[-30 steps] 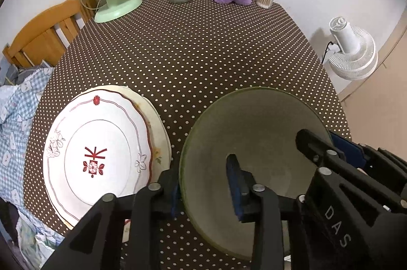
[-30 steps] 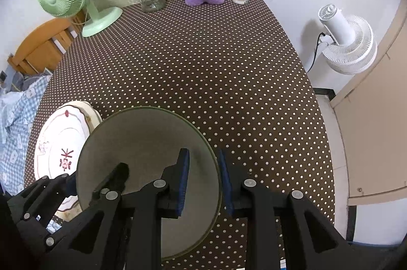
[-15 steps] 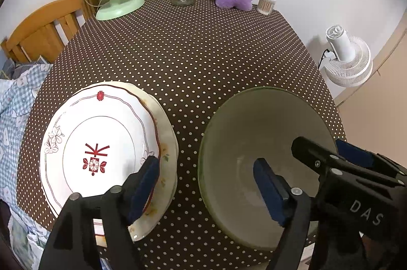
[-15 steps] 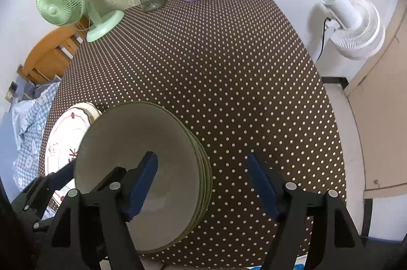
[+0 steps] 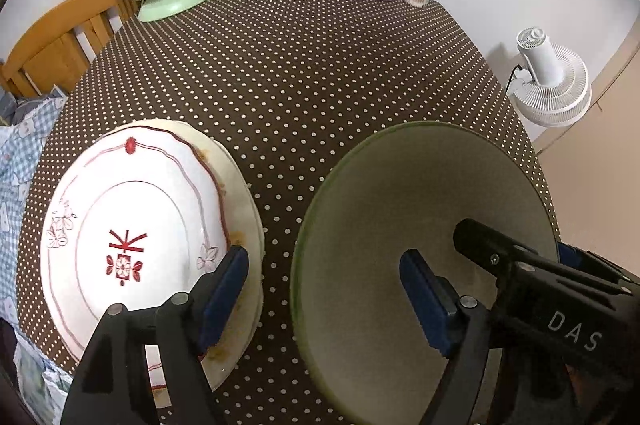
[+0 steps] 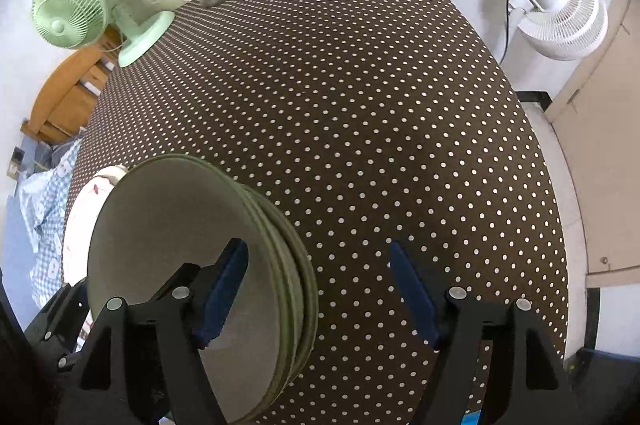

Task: Organize plates and bowls
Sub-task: 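Lift the nested bowls with both grippers and carry them over the plates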

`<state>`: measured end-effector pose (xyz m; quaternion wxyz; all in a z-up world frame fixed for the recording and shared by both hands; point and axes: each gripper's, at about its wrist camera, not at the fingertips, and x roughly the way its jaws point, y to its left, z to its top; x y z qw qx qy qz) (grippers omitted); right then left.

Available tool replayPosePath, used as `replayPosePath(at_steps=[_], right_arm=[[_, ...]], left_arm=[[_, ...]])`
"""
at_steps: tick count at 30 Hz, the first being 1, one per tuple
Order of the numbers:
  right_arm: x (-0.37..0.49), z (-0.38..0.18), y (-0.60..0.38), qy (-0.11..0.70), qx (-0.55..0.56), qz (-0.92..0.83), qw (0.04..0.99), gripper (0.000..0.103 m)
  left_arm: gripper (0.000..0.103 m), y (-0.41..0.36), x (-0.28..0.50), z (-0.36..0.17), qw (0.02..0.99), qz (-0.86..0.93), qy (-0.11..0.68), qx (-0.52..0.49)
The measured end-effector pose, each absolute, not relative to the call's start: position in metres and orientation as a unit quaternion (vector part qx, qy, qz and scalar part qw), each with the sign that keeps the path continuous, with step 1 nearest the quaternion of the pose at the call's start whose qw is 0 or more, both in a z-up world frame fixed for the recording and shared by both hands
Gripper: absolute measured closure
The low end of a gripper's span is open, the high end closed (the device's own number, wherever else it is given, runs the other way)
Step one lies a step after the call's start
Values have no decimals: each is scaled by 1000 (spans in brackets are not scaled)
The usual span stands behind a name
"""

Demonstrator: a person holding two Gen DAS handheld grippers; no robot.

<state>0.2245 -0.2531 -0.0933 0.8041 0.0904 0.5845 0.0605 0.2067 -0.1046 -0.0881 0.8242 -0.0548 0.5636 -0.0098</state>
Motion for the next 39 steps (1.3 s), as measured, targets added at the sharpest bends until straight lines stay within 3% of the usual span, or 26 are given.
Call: replayPosePath(at_steps=[7,10,15,19,27,39], right_arm=[[232,-99,-255,590,105,63,798,28],[231,-98,-252,592,106,72,796,36],[232,-102,-247,599,107,75,790,39],[230,-99,-241,596,106,76,792,48],[228,-99,-238,600,102,80,789,59],[221,-96,-228,611,93,70,783,60]], left_arm=[[31,-106,210,-87,825,-25,562,-51],[38,-109,212,-89,821,-48,566,-53],[39,-106,214,-92,816,-38,574,-50],[42,-105,214,-93,815,-42,576,-52],[60,-108,209,-93,810,-73,580,-58],[61,-98,202,-92,797,-83,594,-67]])
